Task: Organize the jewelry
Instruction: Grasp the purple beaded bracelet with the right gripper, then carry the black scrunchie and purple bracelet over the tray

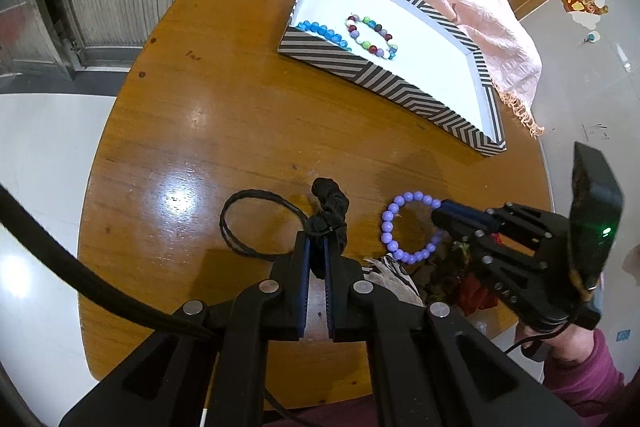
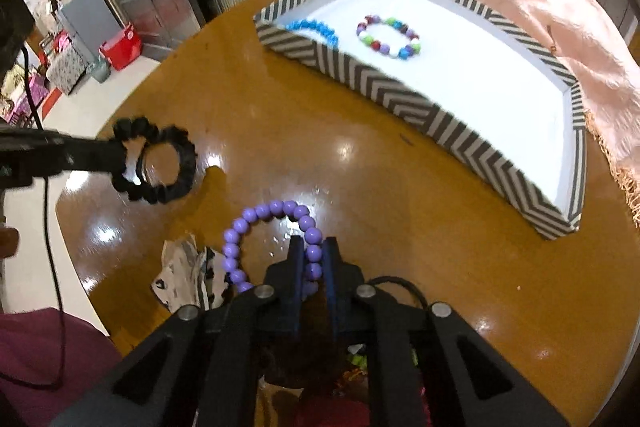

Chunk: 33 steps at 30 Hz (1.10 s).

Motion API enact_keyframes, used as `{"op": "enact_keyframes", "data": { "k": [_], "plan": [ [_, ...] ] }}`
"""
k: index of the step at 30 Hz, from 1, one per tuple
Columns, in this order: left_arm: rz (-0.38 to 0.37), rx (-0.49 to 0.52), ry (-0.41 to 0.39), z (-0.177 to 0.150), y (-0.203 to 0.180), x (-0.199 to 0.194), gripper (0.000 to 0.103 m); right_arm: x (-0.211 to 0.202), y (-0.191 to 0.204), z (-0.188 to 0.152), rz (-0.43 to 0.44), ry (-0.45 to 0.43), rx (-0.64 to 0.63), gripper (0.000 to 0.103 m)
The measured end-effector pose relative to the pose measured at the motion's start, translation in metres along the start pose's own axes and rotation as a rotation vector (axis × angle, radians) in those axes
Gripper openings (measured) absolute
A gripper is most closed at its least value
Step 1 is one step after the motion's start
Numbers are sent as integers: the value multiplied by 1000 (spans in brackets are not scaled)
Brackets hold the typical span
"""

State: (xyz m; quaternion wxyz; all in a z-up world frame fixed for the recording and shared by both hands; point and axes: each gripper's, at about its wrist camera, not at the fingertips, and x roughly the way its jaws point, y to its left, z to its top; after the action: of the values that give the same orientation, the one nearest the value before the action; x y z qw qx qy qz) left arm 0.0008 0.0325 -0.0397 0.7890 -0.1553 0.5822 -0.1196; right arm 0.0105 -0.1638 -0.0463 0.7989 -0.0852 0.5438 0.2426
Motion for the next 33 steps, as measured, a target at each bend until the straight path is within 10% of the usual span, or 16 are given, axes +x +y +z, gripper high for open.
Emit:
{"op": "enact_keyframes", "data": {
  "k": [33],
  "plan": [
    [-26,33,17,17,-18,10,4,-40,-19,15,43,-99,114,10]
  ]
}}
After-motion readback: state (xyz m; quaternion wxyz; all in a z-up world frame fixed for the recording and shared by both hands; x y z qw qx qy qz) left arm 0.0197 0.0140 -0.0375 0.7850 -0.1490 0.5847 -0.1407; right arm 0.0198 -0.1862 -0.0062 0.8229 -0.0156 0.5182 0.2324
